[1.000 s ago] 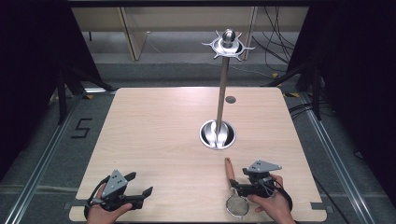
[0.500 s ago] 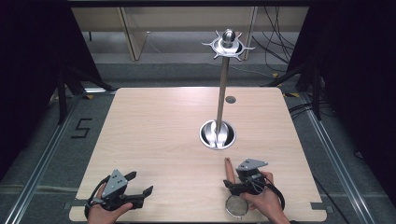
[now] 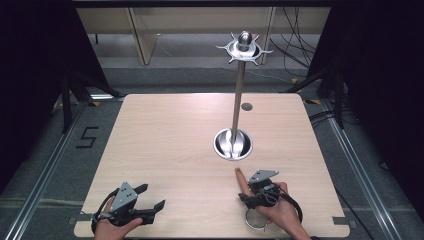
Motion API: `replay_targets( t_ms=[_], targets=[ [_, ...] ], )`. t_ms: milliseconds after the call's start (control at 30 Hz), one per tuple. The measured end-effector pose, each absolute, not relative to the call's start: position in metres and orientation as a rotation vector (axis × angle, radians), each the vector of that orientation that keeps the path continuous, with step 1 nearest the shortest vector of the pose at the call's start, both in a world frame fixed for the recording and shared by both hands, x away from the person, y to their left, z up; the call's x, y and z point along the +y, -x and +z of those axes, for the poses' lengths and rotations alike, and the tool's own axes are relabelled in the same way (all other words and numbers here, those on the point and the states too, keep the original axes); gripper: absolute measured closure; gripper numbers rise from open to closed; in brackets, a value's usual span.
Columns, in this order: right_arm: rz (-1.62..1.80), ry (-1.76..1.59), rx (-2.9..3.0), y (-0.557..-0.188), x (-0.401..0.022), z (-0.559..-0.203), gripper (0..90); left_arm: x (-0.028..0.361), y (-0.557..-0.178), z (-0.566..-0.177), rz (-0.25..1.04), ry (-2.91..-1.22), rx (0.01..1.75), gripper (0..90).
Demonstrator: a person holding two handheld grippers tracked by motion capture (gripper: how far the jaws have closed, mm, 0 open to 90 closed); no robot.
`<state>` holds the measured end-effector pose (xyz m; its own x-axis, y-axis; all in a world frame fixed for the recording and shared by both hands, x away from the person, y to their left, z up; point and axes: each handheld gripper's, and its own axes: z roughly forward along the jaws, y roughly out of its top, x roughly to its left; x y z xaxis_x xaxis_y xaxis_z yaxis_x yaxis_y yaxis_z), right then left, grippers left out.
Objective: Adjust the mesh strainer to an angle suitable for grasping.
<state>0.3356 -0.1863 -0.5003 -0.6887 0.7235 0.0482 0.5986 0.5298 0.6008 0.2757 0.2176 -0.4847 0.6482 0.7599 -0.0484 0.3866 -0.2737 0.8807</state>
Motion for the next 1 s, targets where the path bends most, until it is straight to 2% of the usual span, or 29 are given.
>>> replay_targets(
  t_ms=[500, 1000],
  targets=[
    [0.823, -1.046, 2.668, -0.354, -0.192, -0.495, 68.5, 0.215, -0.276, -0.484, 0.472, -1.872, 0.881, 18.0],
    [0.785, -1.011, 2.661, -0.351, -0.193, -0.494, 69.0, 0.21, -0.282, -0.484, 0.446, -1.884, 0.864, 18.0]
  ],
)
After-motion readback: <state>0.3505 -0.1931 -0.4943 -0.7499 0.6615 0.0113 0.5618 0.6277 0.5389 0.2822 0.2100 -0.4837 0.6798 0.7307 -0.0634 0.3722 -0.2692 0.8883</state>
